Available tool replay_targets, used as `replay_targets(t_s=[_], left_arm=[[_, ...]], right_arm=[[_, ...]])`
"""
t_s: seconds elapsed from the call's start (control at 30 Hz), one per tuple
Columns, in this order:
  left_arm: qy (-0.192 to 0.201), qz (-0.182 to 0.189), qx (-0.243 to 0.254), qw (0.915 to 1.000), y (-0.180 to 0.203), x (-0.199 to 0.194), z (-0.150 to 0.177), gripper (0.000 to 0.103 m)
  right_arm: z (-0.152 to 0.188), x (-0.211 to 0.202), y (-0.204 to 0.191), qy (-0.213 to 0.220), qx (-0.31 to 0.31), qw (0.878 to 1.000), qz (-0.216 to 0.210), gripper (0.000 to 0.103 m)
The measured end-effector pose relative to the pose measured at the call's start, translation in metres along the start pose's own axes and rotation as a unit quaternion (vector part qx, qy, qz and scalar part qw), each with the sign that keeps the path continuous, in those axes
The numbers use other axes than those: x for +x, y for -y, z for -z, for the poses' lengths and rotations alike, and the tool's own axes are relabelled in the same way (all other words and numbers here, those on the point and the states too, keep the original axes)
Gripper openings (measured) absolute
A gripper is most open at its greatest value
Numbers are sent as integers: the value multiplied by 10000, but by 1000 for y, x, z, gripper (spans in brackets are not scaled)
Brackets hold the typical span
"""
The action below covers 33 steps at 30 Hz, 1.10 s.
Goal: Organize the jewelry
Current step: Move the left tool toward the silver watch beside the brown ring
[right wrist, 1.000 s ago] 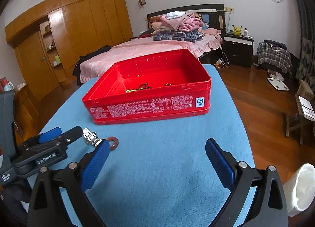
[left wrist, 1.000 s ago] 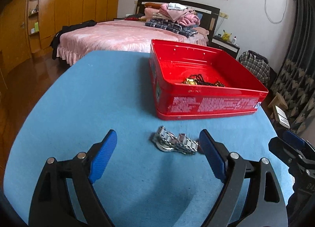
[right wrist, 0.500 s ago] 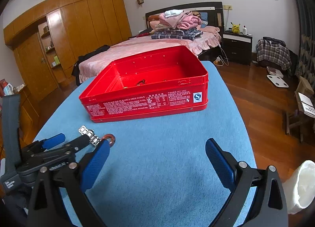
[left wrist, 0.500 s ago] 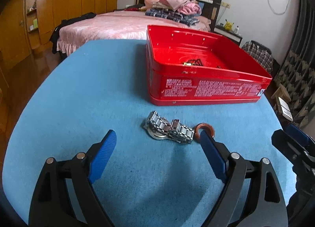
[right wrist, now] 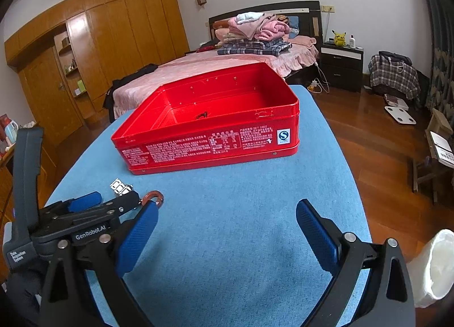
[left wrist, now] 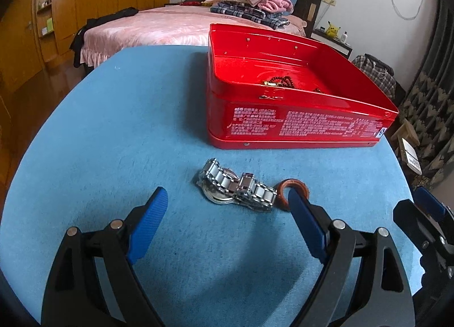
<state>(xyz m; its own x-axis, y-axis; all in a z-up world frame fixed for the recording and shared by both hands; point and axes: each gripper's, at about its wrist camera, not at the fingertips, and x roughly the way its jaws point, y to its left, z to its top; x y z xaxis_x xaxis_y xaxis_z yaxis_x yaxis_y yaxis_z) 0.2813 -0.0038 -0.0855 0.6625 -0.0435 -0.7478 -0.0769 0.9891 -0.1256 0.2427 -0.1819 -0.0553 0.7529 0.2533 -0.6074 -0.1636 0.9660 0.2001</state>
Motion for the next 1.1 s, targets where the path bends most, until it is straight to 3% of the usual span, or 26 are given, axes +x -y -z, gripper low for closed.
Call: replay_targets(t_s=[0.37, 1.1], left_arm=[[-65, 25, -189, 9998, -10, 3, 0, 84], [-216, -98, -19, 9997, -2, 14, -11, 85]], right_arm=[[0, 1, -2, -35, -15, 10000, -1, 96], [1, 8, -4, -132, 1, 9999, -30, 96]])
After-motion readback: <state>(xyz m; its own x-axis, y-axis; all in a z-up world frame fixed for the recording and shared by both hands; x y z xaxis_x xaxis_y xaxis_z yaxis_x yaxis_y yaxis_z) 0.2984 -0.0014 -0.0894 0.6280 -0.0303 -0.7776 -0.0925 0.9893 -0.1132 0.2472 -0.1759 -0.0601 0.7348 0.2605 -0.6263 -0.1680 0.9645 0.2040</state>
